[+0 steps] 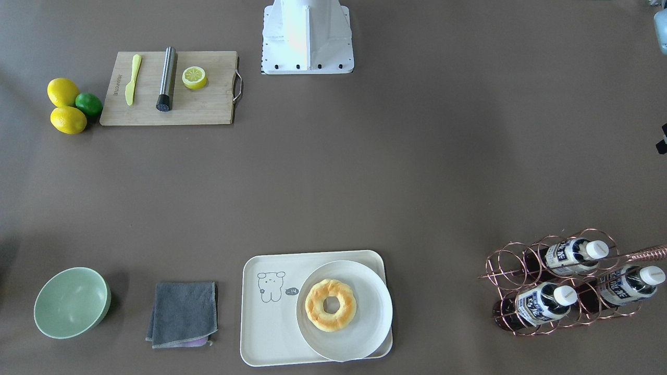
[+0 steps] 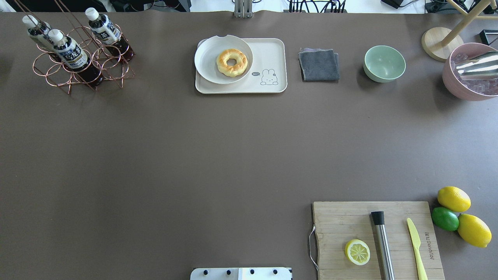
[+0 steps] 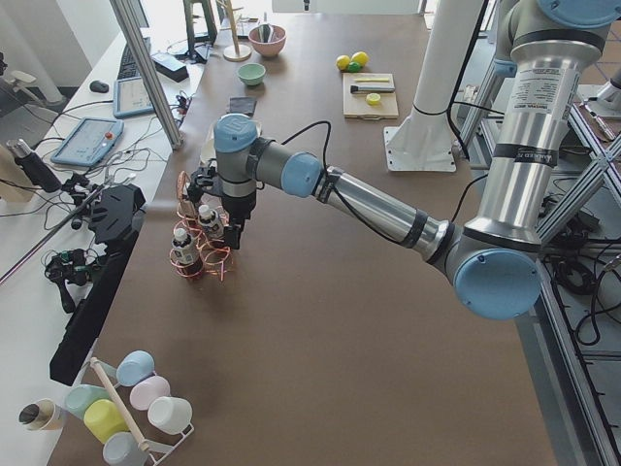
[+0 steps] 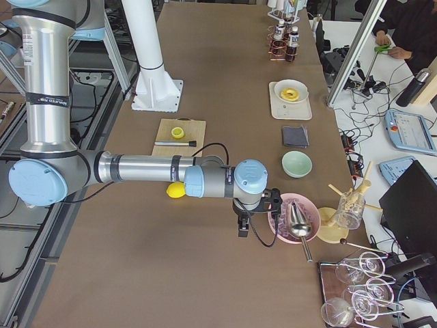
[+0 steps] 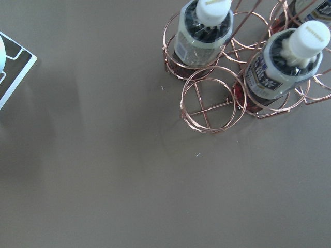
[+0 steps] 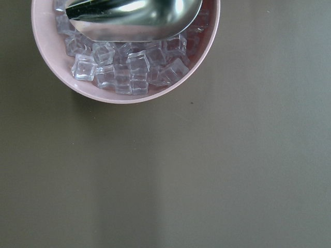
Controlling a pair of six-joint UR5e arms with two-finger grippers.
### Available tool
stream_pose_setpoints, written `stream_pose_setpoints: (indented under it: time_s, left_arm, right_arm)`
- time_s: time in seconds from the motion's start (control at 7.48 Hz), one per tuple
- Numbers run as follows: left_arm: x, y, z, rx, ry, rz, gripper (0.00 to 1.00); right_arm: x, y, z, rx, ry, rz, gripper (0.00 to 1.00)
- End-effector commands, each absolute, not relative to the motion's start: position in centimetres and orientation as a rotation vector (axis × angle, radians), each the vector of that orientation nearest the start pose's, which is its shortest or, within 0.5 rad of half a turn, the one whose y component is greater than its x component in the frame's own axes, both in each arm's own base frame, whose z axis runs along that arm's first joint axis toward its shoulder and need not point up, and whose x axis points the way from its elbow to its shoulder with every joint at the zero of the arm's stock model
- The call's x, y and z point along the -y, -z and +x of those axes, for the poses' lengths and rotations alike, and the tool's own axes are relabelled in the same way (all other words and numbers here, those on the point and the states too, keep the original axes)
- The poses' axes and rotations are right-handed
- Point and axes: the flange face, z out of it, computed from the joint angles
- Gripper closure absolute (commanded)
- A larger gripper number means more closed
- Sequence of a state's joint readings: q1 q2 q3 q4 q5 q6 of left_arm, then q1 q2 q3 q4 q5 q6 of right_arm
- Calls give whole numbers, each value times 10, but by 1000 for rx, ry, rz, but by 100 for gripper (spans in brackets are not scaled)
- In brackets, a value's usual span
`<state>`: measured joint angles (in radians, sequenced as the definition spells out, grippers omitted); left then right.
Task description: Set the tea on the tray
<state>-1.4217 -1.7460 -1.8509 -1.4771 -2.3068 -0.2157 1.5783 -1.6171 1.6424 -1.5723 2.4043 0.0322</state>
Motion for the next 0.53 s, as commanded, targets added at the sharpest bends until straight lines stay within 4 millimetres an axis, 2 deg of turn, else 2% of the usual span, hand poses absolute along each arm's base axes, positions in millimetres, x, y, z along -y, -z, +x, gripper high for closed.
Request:
stream_pose_setpoints:
  time_s: [0.0, 0.13, 0.27, 0.4]
  left_arm:
    - [523, -429, 30, -829, -112, 394, 2]
    - [521, -429, 37, -853, -61, 388, 2]
    - [520, -422, 61, -862, -87, 410, 2]
    - [520, -414, 88, -855, -15, 415, 2]
  right_arm:
    - [471, -644, 63, 836, -30, 7, 0]
    - [470, -646, 63, 838, -32, 3, 0]
    - [466, -649, 63, 839, -34, -3, 0]
    - [461, -654, 63, 841, -39, -13, 0]
